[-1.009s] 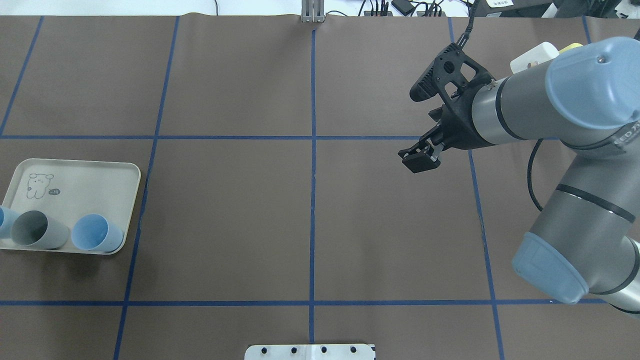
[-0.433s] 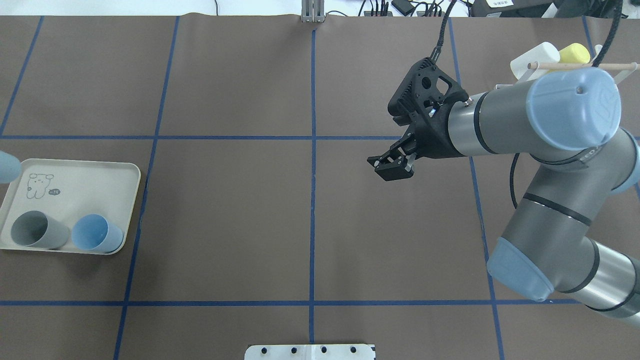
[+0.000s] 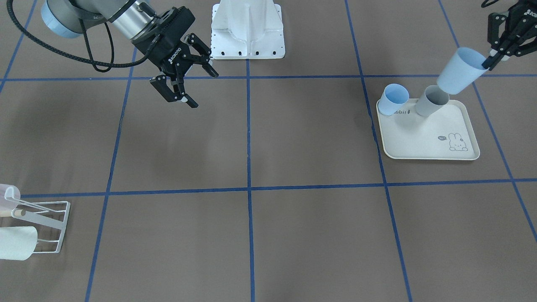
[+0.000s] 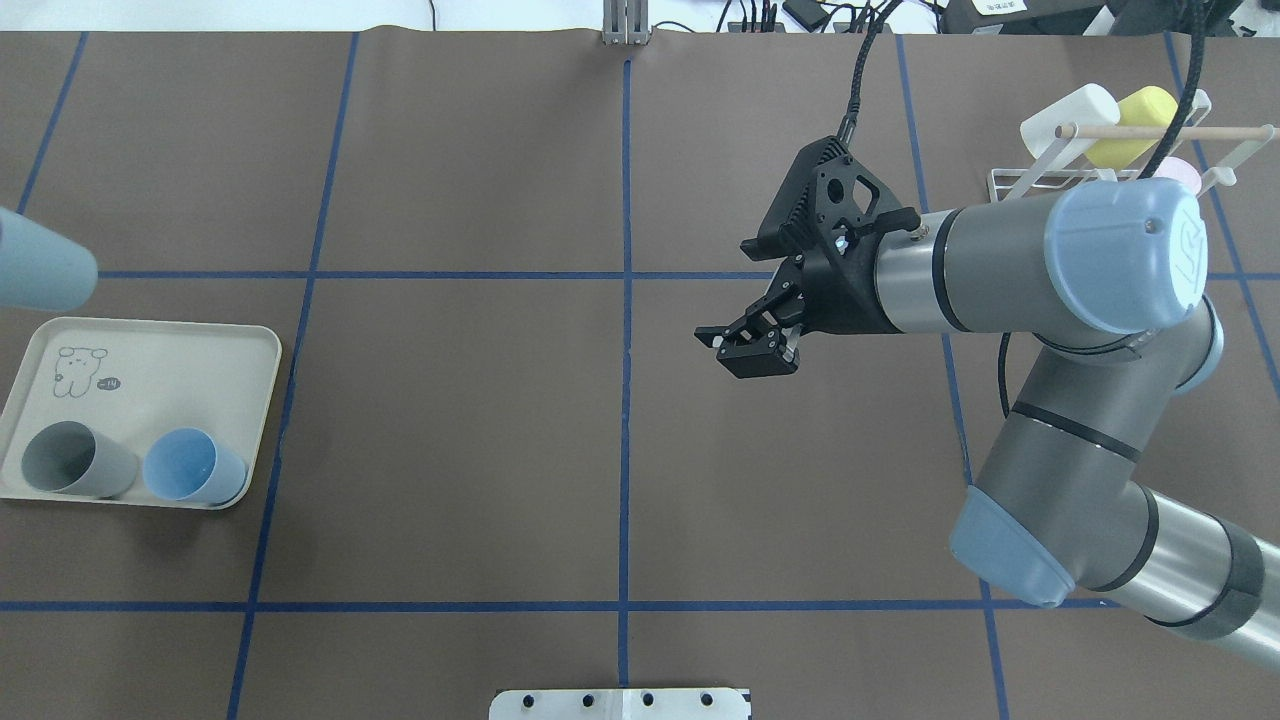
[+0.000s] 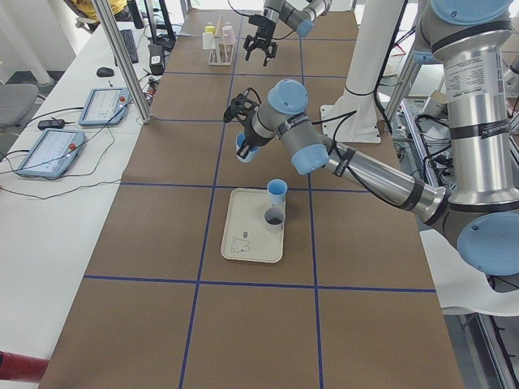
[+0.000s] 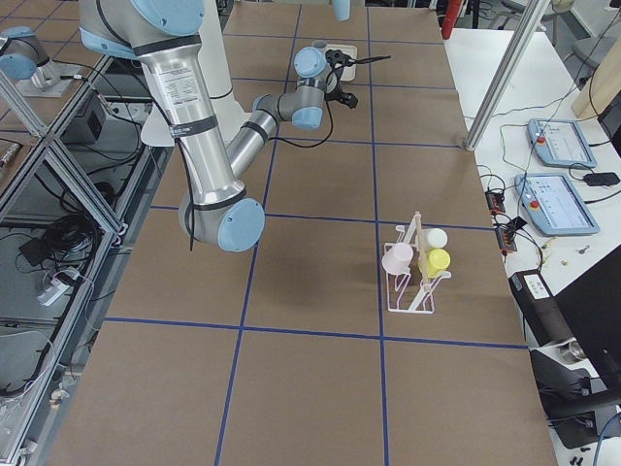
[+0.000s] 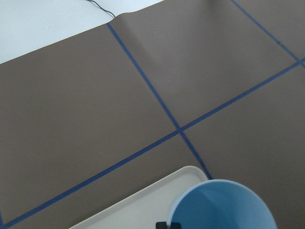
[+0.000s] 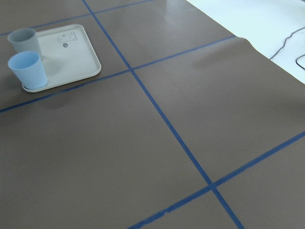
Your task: Transfer IKEA cup to right arm and place on rack
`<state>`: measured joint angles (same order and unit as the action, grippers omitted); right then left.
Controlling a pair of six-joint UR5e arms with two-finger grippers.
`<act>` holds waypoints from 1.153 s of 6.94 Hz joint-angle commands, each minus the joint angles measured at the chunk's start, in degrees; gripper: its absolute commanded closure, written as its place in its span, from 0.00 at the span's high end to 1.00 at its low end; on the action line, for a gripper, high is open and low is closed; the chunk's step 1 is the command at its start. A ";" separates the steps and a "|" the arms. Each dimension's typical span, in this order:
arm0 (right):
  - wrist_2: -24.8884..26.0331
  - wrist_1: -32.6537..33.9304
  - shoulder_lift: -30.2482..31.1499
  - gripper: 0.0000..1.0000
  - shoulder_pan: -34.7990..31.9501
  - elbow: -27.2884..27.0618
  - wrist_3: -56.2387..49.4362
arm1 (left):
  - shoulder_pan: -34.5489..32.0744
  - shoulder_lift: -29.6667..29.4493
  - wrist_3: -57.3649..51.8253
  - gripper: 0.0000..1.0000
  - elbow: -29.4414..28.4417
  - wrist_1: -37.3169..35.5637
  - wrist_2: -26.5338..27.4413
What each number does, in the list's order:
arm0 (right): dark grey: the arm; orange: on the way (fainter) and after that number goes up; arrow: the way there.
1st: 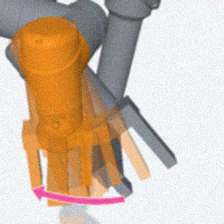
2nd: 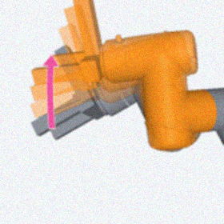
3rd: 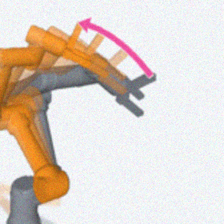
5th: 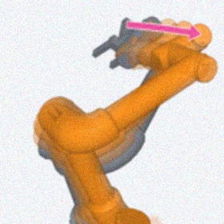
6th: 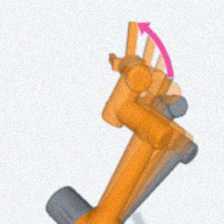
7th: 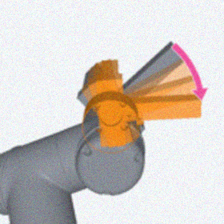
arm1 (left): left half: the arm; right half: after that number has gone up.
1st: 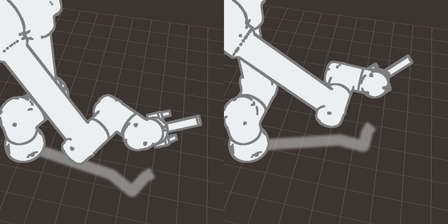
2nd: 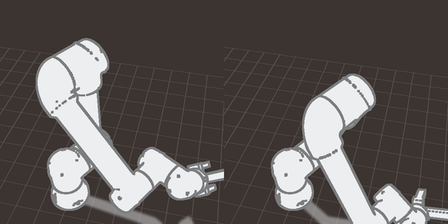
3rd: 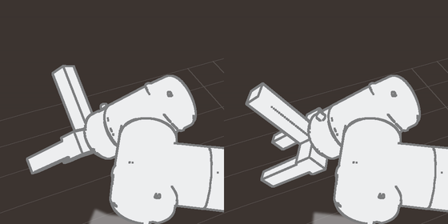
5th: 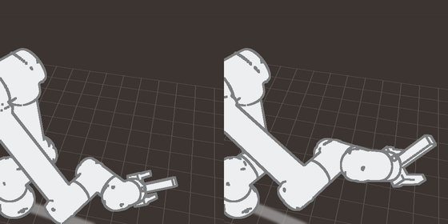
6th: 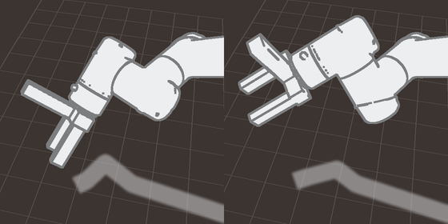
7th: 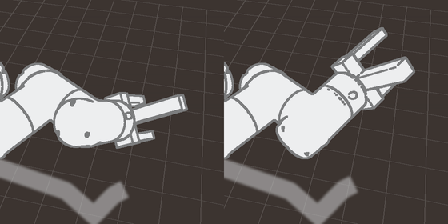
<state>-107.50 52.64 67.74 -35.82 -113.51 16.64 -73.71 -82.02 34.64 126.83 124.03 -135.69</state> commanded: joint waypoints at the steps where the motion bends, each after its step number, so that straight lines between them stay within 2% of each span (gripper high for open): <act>1: 0.01 -7.07 -0.68 0.99 2.32 2.13 0.41 | 3.47 -11.18 19.76 0.00 1.23 -0.63 -5.53; 3: 0.09 -23.29 -0.68 0.99 4.26 8.35 0.50 | 12.66 -21.20 41.29 0.00 1.14 -0.10 -3.20; 5: 1.75 -34.12 -0.68 0.99 5.75 12.41 0.41 | 23.64 -27.56 52.67 0.00 0.97 -0.10 9.23; 6: 3.85 -38.97 -0.68 0.99 7.50 13.21 0.41 | 29.27 -28.89 54.46 0.00 0.44 -0.27 15.82; 8: 6.94 -40.95 -0.68 0.99 10.41 13.14 0.41 | 34.32 -31.25 55.71 0.00 -2.27 -0.19 22.20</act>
<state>-102.30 13.13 67.06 -27.03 -100.47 17.05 -42.43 -111.39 89.22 126.30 123.83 -117.28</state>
